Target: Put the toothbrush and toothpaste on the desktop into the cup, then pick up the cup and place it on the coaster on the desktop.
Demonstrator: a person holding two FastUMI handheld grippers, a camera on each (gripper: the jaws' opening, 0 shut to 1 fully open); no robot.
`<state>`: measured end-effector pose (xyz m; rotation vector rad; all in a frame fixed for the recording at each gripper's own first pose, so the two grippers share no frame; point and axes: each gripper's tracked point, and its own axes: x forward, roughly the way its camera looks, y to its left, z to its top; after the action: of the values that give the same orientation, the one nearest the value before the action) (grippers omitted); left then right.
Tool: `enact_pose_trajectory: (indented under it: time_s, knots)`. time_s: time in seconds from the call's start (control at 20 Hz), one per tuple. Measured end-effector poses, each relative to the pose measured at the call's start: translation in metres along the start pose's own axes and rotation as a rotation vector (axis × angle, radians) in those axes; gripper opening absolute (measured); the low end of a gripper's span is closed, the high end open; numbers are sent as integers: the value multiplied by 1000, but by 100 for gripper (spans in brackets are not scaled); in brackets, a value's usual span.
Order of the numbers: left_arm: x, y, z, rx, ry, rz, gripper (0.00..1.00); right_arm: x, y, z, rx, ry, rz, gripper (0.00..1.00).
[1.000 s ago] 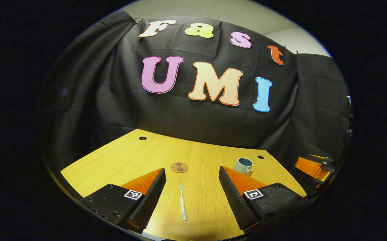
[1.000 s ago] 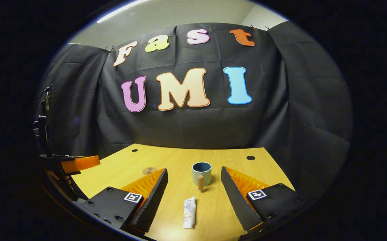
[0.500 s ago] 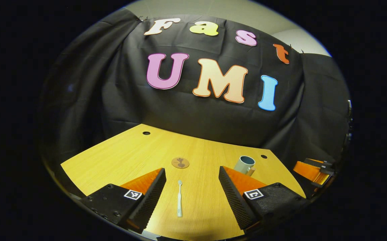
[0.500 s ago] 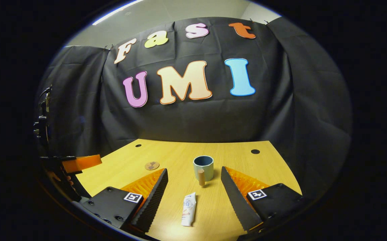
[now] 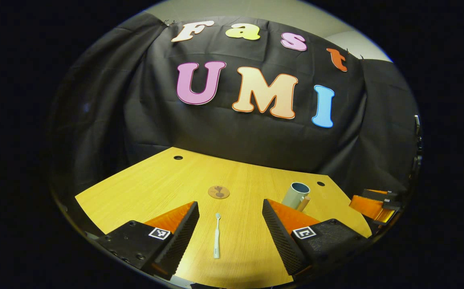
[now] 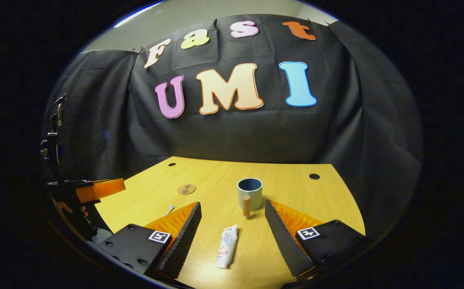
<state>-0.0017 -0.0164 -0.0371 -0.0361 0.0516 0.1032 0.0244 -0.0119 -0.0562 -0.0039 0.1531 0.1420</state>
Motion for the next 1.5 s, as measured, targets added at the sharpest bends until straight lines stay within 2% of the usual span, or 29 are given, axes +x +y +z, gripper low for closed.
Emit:
enact_pose_trajectory:
  time_s: [0.15,0.45,0.6,0.65,0.75,1.0,1.05,1.2,1.35,1.4,1.45,1.5]
  knots:
    - [3,6,-1,1,8,5,94,12,5,-9,9,39,6,98]
    - [18,21,-11,34,79,-68,94,41,16,-38,20,149,-25,98]
    - [29,32,-14,31,94,-81,94,58,22,-58,-10,221,-36,98]
    - [33,32,-15,21,96,-90,94,64,25,-64,-19,244,-38,94]
    - [40,35,-17,21,99,-106,94,75,27,-82,-32,290,-42,99]
    - [55,49,-19,45,102,-103,94,96,30,-120,-37,407,-56,99]
    - [57,51,-22,40,107,-103,94,99,29,-127,-36,429,-64,95]
    - [62,57,-31,22,129,-103,95,106,22,-149,-37,509,-105,94]
    - [63,68,-44,12,158,-95,94,109,17,-164,-21,574,-144,99]
    - [64,72,-48,9,167,-91,94,111,16,-168,-15,586,-156,94]
    - [65,75,-52,4,177,-88,94,111,14,-172,-12,598,-169,99]
    - [66,78,-53,-1,183,-87,94,113,14,-174,-9,606,-176,95]
